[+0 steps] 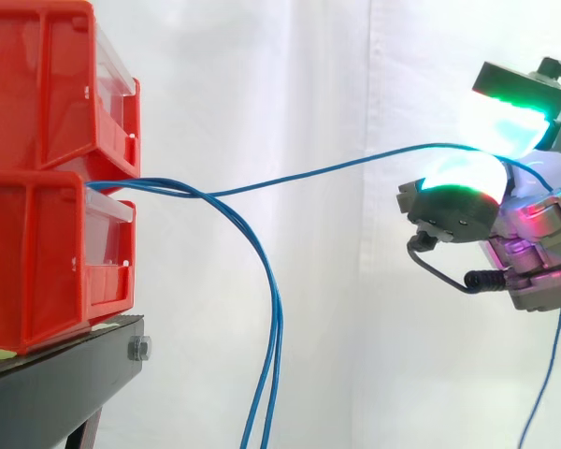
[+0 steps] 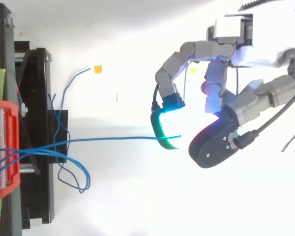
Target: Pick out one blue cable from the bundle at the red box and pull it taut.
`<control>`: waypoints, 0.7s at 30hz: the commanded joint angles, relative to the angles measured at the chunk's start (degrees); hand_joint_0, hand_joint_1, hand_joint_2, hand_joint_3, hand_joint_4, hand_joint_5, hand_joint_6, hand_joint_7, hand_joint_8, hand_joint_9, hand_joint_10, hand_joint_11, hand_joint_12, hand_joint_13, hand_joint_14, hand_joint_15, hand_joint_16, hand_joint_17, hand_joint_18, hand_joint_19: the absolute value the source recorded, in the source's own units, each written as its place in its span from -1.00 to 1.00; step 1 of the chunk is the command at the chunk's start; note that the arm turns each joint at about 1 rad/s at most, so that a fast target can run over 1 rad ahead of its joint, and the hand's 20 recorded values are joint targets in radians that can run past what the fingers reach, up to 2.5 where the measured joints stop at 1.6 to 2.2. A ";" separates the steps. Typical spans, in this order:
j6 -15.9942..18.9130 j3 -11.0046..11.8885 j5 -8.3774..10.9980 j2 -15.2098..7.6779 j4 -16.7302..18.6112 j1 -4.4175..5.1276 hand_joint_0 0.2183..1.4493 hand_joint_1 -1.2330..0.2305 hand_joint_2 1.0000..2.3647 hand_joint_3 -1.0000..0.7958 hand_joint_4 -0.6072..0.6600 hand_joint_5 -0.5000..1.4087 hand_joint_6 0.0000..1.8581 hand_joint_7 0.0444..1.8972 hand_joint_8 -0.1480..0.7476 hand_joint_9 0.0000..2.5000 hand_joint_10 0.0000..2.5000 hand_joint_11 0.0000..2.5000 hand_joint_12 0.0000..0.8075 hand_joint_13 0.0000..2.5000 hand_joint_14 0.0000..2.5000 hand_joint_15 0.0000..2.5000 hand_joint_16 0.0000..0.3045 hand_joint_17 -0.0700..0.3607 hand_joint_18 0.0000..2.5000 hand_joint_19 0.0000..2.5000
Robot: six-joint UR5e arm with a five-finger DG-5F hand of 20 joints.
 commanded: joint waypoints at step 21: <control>-0.55 0.06 0.04 0.01 0.41 0.01 -0.31 -0.27 -0.96 -0.12 -0.01 -0.62 0.00 0.13 0.02 0.22 -0.98 0.04 -0.18 0.03 -0.16 0.27 -0.73 -0.25 0.01 0.09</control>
